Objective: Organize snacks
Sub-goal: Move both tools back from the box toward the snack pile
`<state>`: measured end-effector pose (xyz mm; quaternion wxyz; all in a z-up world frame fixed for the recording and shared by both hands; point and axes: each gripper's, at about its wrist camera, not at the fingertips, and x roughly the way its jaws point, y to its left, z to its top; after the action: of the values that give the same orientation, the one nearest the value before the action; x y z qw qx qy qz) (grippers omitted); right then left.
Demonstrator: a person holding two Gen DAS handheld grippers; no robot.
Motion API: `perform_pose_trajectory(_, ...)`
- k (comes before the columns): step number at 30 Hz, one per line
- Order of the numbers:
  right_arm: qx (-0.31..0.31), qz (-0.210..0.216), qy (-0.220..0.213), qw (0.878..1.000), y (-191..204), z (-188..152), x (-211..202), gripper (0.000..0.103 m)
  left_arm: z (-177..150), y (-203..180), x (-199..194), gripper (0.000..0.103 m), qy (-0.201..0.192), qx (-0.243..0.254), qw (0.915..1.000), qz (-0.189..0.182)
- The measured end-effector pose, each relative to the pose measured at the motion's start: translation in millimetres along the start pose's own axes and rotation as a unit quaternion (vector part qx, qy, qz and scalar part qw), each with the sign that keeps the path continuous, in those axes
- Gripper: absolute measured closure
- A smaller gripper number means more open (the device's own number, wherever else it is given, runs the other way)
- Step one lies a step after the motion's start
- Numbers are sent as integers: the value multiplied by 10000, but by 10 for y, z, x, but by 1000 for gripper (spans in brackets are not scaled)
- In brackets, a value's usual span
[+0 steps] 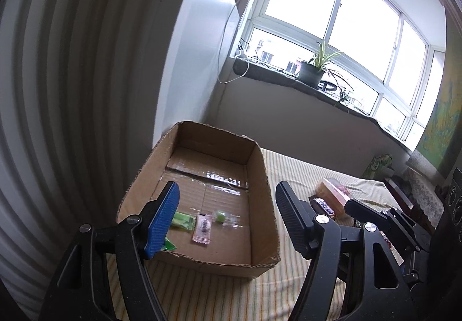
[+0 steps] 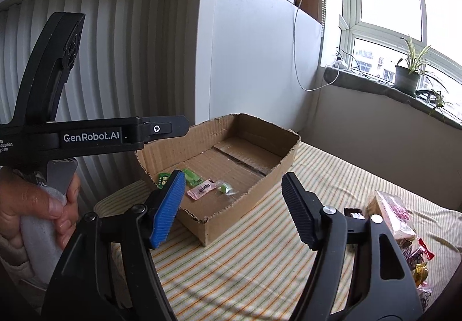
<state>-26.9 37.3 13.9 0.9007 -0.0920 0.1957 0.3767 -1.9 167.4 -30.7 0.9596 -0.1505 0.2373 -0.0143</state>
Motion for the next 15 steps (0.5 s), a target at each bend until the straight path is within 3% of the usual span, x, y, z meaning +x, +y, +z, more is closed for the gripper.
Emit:
perform_pose_trajectory(9,591,-594,-41,9965,-655,-384,-470,31,-114,-825,216,33,333,662,9964,-411)
perform_pose_trajectory(15,1173,-1329,74,9841,-1311,-844,-912,31,-345,-1525,392,33,765,1153,9859,-945)
